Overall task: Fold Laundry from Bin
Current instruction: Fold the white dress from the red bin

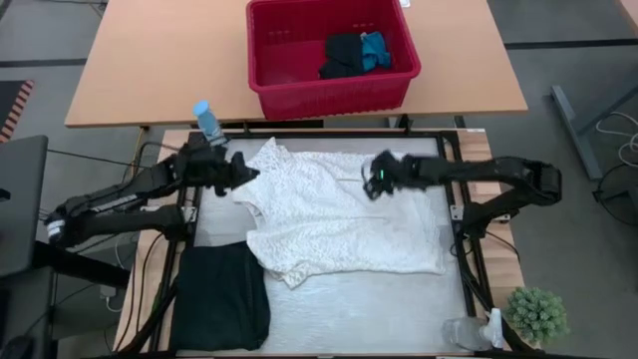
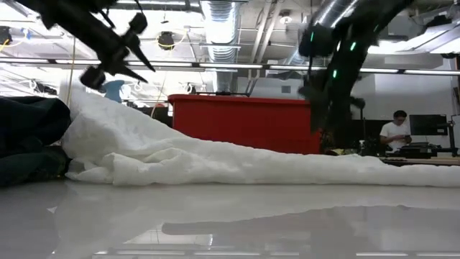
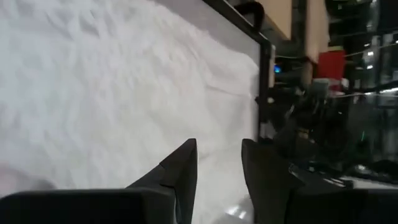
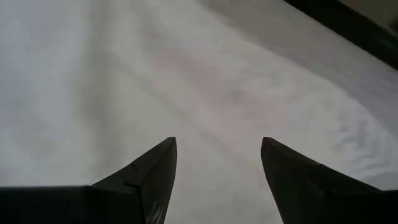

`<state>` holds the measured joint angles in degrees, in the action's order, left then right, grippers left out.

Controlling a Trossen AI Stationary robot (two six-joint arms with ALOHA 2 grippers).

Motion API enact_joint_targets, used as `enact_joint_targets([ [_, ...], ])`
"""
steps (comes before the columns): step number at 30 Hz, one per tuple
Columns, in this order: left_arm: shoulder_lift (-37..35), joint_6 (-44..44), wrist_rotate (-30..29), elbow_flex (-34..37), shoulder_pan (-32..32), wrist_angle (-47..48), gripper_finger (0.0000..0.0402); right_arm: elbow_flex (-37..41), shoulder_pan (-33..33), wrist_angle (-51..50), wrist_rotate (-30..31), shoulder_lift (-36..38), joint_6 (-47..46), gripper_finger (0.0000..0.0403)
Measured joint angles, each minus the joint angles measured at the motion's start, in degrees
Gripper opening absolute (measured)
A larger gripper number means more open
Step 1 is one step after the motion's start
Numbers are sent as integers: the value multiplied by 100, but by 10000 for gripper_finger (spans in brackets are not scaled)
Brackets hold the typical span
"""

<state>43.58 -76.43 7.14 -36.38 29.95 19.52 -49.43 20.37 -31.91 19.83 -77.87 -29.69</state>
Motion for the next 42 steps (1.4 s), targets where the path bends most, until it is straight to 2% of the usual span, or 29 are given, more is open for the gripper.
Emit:
enact_joint_targets([
  [3,493,703,653,5,626,-480,114,-2,1113,124,-875,-374,791,260],
  [7,1239,1748,1824,5,1245,-1385,114,-205,2007,222,-1835,-828,2945,260],
  [10,1756,1944,2383,5,1592,-1869,114,-632,2289,161,-1819,-1183,3945,260],
  [13,2170,2012,2914,5,1898,-2207,114,-1246,2495,11,-1517,-1580,4419,260],
  [17,2544,2251,3343,2,2181,-2377,114,-2068,2670,-519,-1516,-2170,5009,260],
  [23,2745,2283,3411,2,2362,-2388,114,-2934,2707,-1702,-1853,-3041,5832,260],
  [31,2753,1997,3148,2,2387,-2414,114,-3095,2704,-1973,-1610,-3712,6406,254],
  [34,2753,1973,2801,2,2385,-2421,114,-3098,2686,-2069,-1557,-3704,6406,200],
  [38,2753,1972,2251,2,2383,-2421,114,-3067,2690,-2112,-1491,-3533,6440,48],
  [39,2753,1972,2125,2,2383,-2422,114,-3067,2709,-2117,-1469,-3471,6438,28],
  [42,2753,1974,1829,2,2383,-2443,114,-3069,2746,-2116,-1091,-3275,6243,24],
])
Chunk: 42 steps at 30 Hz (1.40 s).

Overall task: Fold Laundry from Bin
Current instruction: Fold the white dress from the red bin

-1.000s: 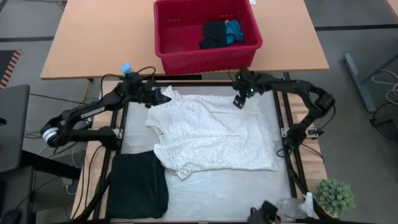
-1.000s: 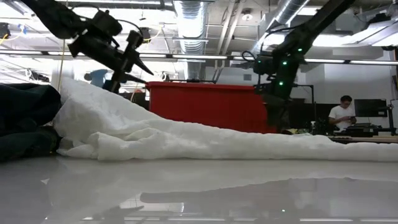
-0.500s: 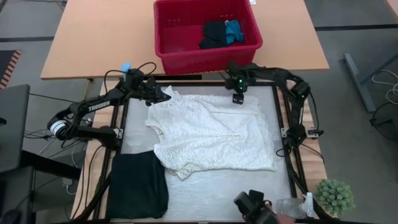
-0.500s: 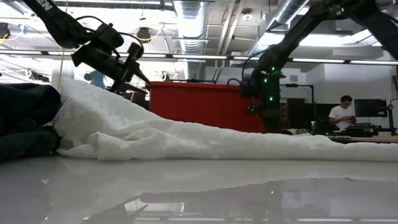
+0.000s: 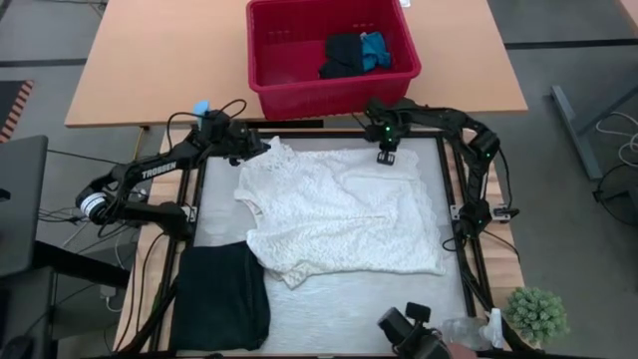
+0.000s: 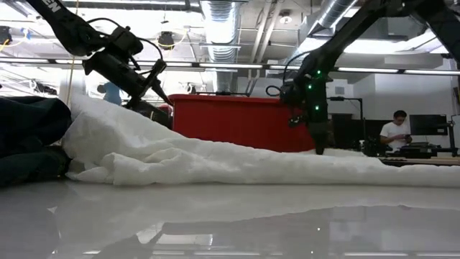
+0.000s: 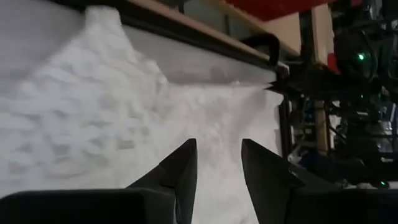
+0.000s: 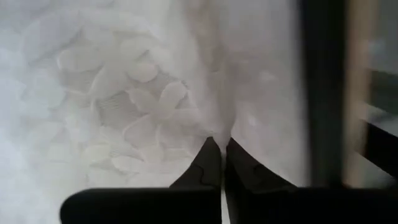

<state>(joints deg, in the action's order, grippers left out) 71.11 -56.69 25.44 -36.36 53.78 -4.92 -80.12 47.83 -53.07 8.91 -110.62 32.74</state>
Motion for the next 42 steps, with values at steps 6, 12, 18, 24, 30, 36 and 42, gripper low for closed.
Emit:
enact_joint_targets([
  [6,2,322,-379,0,0,-262,114,-12,112,316,944,460,-723,21],
  [12,95,848,-564,-2,-118,-260,114,-2,300,467,1605,333,-1060,32],
  [18,253,1028,-497,-2,-498,-356,114,-95,337,836,1630,257,-1140,78],
  [24,489,1120,-740,-2,-813,-811,114,-1082,385,420,1376,261,-1557,147],
  [30,842,1310,-740,-7,-826,-921,114,-2064,285,-387,350,374,-1884,206],
  [36,1367,1566,-371,-208,-828,-900,114,-2334,20,-1488,-1328,690,-1514,218],
  [42,1902,1948,-171,-733,-828,-806,114,-2328,-1408,-2227,-3127,740,-1286,212],
])
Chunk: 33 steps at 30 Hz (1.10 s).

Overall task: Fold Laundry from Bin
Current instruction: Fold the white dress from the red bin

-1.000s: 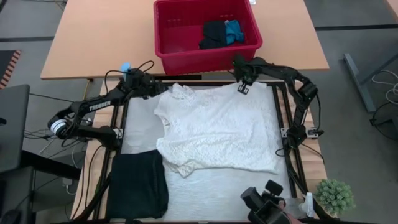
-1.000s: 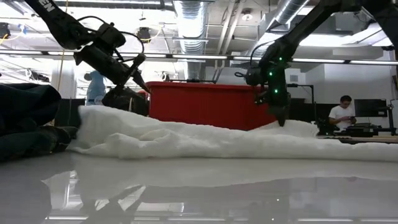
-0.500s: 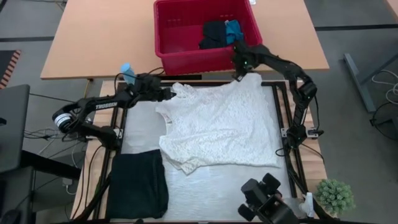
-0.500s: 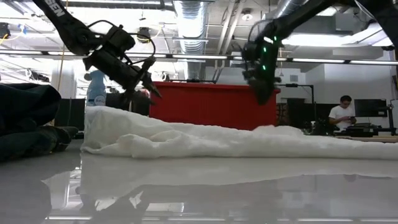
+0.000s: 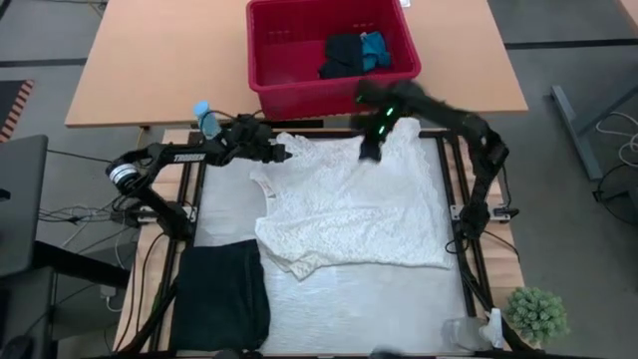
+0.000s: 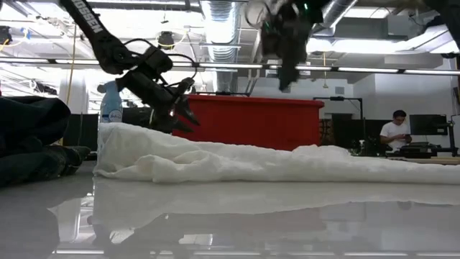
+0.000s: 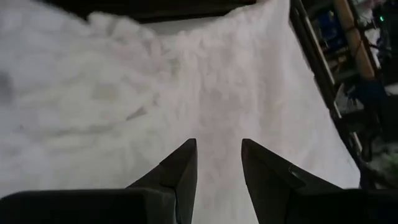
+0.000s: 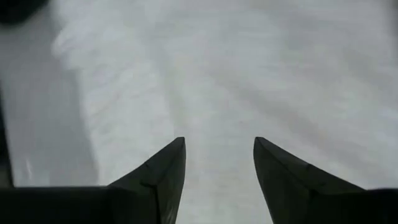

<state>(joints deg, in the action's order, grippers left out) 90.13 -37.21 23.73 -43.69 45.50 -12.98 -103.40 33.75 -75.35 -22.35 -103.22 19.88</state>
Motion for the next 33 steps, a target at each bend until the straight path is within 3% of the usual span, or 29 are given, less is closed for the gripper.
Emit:
enact_joint_targets([
  [6,384,660,204,-607,0,803,114,-1,-1830,503,448,-114,149,210],
  [11,249,1833,505,-1012,97,2417,114,-3,-2696,1349,779,-93,-577,210],
  [14,5,2734,145,-1146,98,3224,114,123,-3205,1816,1279,-97,-757,210],
  [21,-635,3530,-328,-1147,-159,3963,114,1036,-3958,3323,1590,-109,-1467,210],
  [24,-783,3814,-641,-1147,-251,4193,114,1513,-4309,4080,2083,-109,-1643,210],
  [28,-809,3916,-624,-1147,-284,4337,114,2089,-4804,5115,2877,-118,-1642,210],
  [33,-809,4047,-606,-1147,-284,4553,114,2313,-5194,5631,3228,-160,-1596,210],
])
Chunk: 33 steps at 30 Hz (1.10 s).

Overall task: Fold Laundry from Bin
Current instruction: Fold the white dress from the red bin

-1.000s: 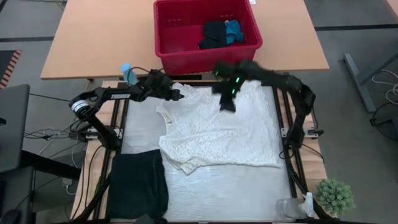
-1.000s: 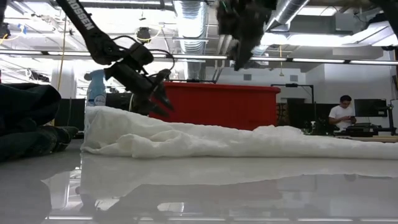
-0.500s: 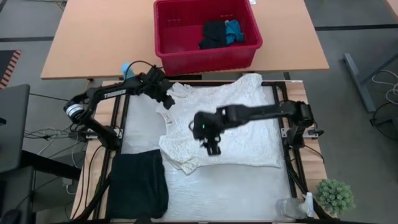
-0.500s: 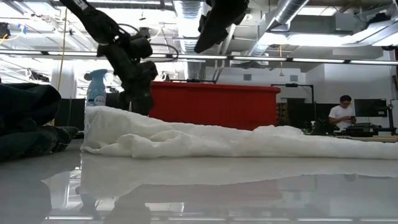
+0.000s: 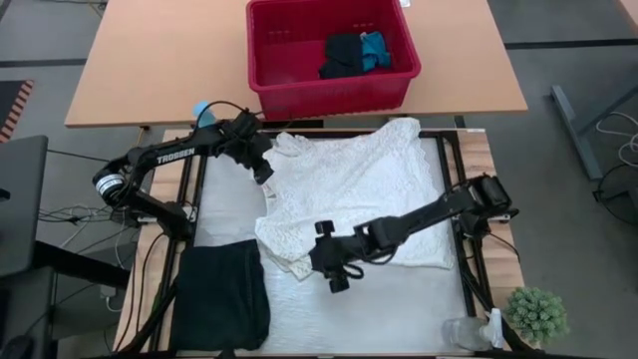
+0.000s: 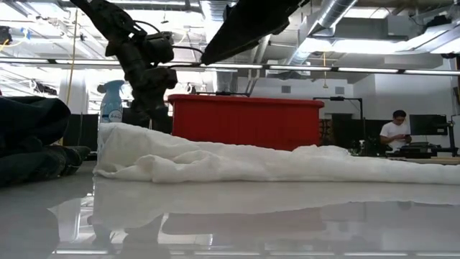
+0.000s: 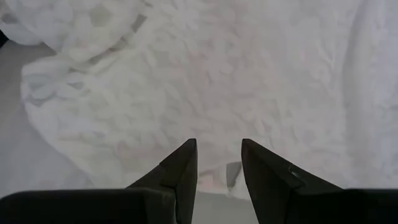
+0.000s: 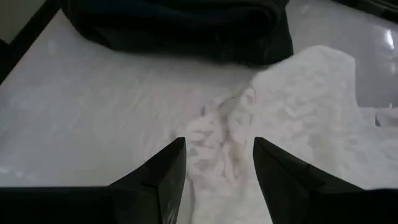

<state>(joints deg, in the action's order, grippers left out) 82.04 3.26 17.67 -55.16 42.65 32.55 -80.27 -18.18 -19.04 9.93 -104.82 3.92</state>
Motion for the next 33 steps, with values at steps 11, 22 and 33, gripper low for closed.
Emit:
enact_joint_targets([
  [11,29,538,-55,0,15,70,114,-206,-123,94,302,-951,85,210],
  [22,335,789,-142,7,0,-334,114,-451,-47,-45,-86,-1447,247,210],
  [33,1174,770,-225,9,-28,-461,114,-458,3,-440,-81,-1726,-208,165],
])
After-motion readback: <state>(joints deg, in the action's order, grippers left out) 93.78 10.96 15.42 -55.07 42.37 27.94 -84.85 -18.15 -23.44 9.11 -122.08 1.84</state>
